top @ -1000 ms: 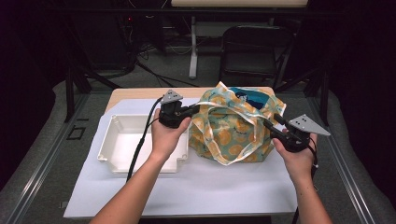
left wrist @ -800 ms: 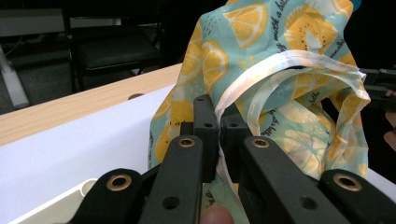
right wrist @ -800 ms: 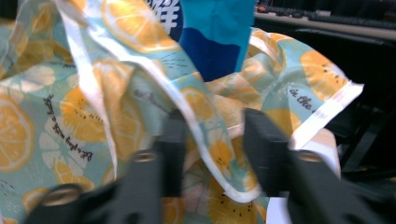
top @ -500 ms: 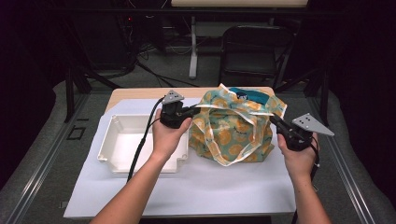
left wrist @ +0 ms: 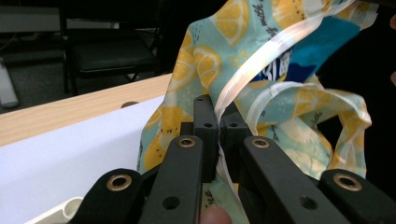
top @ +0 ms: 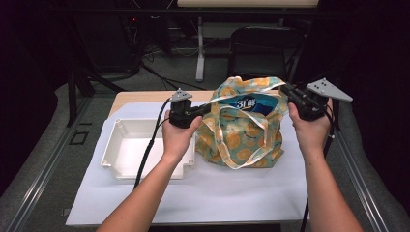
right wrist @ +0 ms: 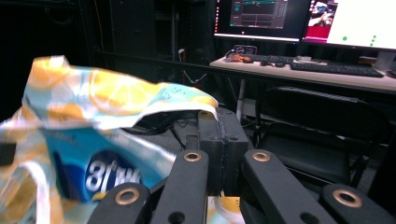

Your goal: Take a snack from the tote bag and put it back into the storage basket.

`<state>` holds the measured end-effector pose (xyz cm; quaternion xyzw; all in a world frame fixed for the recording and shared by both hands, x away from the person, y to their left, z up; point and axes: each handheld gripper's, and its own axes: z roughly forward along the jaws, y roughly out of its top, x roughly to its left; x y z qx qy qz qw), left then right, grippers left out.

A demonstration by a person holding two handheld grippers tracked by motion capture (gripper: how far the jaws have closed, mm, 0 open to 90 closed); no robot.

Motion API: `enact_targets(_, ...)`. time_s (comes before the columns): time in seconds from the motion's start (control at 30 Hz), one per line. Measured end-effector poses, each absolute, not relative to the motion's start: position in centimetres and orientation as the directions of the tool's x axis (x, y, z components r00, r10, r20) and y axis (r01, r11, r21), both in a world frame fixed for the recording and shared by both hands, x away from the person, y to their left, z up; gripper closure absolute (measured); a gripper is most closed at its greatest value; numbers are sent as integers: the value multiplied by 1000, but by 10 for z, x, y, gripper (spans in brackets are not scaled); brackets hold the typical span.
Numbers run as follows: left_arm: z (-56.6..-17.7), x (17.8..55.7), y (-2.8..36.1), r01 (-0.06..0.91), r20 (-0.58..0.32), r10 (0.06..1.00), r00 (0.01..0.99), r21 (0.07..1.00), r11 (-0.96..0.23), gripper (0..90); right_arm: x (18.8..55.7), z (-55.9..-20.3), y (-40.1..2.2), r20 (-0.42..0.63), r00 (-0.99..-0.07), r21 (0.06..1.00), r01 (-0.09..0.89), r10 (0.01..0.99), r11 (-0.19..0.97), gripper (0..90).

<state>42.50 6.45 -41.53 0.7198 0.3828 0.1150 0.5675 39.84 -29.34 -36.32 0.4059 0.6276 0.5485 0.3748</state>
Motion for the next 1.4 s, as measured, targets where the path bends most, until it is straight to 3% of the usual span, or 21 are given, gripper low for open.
enact_targets(0.17,-412,425,68,399,-275,701,658,917,-15,871,413,-347,-281,-70,-409,988,98,910,120,900)
enact_targets(0.33,-418,437,74,495,-378,720,583,867,55,891,434,-354,-274,-51,-422,975,176,905,137,900)
enact_targets(0.57,-445,444,65,623,-363,751,551,778,-82,896,450,-382,-294,65,-425,953,294,903,70,893)
enact_targets(0.83,-463,430,48,596,-207,772,601,759,-261,896,450,-433,-309,121,-399,907,417,909,63,878)
enact_targets(0.9,-467,429,45,602,-190,771,608,743,-292,896,448,-447,-311,140,-400,891,449,906,60,841)
enact_targets(1.0,-472,426,42,606,-179,766,618,728,-319,894,443,-462,-315,197,-388,881,474,900,12,642)
enact_targets(1.1,-475,424,41,607,-167,768,618,723,-331,891,433,-463,-323,257,-378,884,464,889,-58,530)
enact_targets(1.2,-478,421,42,609,-171,762,625,718,-338,880,419,-459,-331,280,-368,892,441,887,-99,504)
enact_targets(1.4,-479,414,43,590,-171,752,637,736,-333,827,383,-452,-329,199,-382,928,370,902,-47,477)
